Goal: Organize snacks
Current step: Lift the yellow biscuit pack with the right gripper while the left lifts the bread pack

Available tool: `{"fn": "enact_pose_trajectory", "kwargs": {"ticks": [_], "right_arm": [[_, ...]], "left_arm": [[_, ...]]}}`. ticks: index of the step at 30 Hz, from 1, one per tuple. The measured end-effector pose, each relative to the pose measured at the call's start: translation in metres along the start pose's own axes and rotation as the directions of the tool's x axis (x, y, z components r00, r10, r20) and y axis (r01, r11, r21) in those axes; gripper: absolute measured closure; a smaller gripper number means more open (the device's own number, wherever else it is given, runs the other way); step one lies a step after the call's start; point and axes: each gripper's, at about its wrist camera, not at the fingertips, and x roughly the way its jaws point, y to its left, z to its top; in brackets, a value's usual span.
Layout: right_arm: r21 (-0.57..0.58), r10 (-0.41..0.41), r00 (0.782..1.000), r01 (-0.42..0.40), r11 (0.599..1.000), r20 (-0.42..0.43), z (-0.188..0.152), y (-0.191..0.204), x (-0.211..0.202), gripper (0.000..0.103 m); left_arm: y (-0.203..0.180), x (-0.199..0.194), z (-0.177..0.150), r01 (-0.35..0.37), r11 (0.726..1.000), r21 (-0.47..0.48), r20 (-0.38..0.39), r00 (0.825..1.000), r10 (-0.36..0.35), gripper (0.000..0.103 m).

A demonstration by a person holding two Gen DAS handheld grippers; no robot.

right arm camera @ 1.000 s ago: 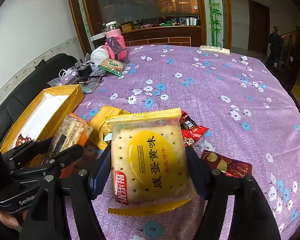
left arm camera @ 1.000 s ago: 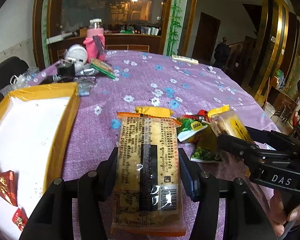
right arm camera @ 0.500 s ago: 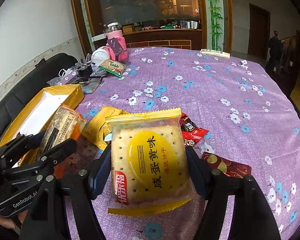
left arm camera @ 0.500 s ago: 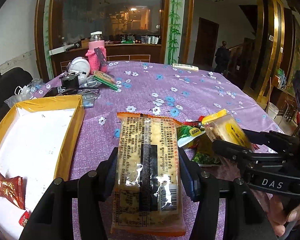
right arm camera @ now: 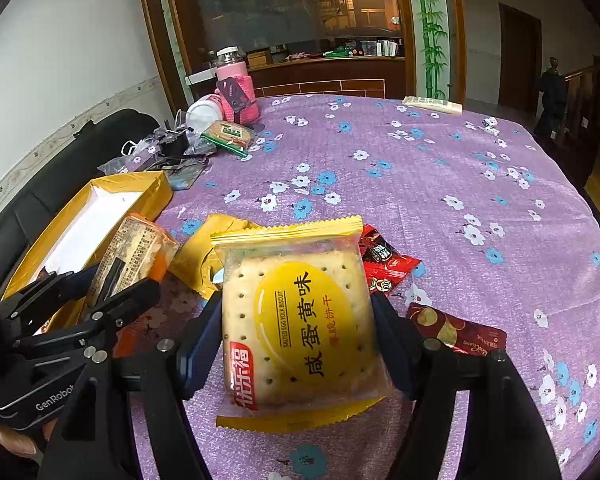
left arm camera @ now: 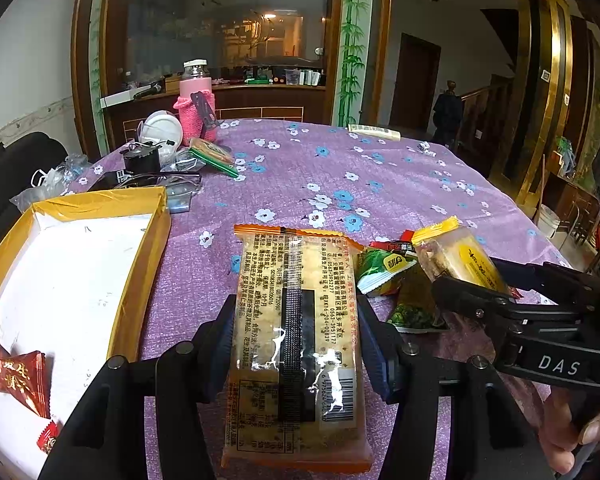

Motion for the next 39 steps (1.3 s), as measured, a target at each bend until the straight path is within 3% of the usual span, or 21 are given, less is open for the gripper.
{"fn": "enact_pose_trajectory", "kwargs": {"ticks": [12,26,35,39], "right_arm": [[0.072,0.049,0.998,-0.051,0.996,0.027,-0.001,-0.014,-0.004,0.033],[0.105,0.035,0.999,-0.036,0.994,0.008,-0.003,-0.025,0.004,0.033],[0.111,0.055,0.998,-0.059,0.992,0.039,0.000,-0.022,-0.005,0.033],[0.123,0.111,0.992,-0.117,0.985,0.054,0.001,-0.020,-0.012,0.033]], "left_arm": [[0.002,-0.001,0.000,-0.008,1.000,-0.012,0.005,1.000,0.008,0.044],[0.004,0.007,0.000,-0.004,1.000,-0.031,-0.026,1.000,0.003,0.044],[0.006,-0.003,-0.001,-0.018,0.999,-0.038,0.017,1.000,0.019,0.044],[0.007,-0.007,-0.001,-0.037,0.998,-0.043,0.035,0.999,0.038,0.044]]}}
